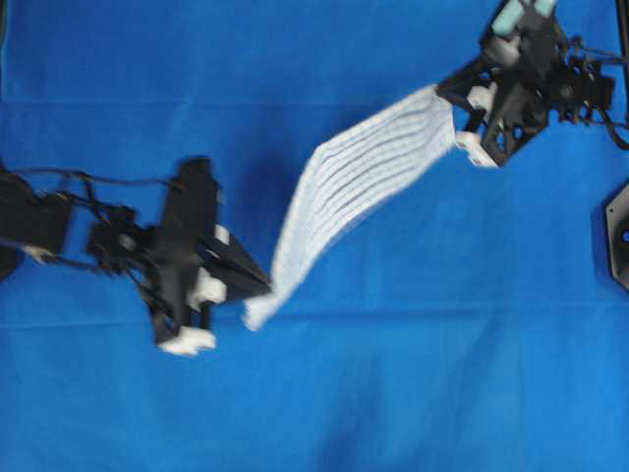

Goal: Fold the blue towel.
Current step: 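Lift the towel and rotate it vertical, laying it down lengthwise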

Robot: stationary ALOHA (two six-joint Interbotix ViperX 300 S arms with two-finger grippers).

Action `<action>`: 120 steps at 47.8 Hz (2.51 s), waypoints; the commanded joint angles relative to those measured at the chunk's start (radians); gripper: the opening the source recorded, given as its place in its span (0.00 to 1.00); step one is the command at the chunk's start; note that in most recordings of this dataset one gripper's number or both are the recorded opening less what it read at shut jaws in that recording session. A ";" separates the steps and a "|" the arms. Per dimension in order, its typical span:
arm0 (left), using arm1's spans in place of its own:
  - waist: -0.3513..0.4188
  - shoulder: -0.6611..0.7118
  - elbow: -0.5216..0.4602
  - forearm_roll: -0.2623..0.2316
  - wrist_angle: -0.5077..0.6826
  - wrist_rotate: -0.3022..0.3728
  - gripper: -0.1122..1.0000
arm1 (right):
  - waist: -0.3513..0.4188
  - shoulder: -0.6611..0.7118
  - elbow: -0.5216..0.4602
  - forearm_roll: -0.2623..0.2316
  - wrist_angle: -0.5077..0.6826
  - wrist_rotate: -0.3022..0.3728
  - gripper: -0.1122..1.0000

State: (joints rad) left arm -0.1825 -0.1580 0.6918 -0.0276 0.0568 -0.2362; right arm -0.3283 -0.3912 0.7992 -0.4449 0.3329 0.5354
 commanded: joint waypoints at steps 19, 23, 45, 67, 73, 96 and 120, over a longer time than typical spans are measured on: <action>-0.017 0.218 -0.308 0.002 -0.026 0.009 0.11 | -0.094 0.189 -0.218 -0.089 -0.083 -0.038 0.14; -0.005 0.256 -0.351 0.002 -0.046 0.011 0.11 | -0.103 0.181 -0.216 -0.092 -0.077 -0.038 0.14; 0.025 0.466 -0.597 0.002 -0.115 0.009 0.11 | -0.140 0.032 -0.086 -0.094 -0.037 -0.037 0.14; 0.000 0.356 -0.319 -0.005 -0.115 -0.104 0.11 | -0.097 0.304 -0.235 -0.092 -0.120 -0.037 0.14; -0.008 0.319 -0.232 -0.005 -0.115 -0.169 0.11 | -0.086 0.350 -0.284 -0.092 -0.146 -0.037 0.14; -0.012 0.287 -0.127 -0.003 -0.117 -0.195 0.11 | -0.071 0.403 -0.327 -0.092 -0.152 -0.037 0.14; 0.014 0.138 -0.020 -0.002 -0.087 -0.187 0.77 | -0.069 0.330 -0.308 -0.106 -0.138 -0.058 0.57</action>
State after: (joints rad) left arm -0.1703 0.0552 0.6596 -0.0291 -0.0383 -0.4280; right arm -0.3988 -0.0015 0.4985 -0.5400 0.1963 0.4847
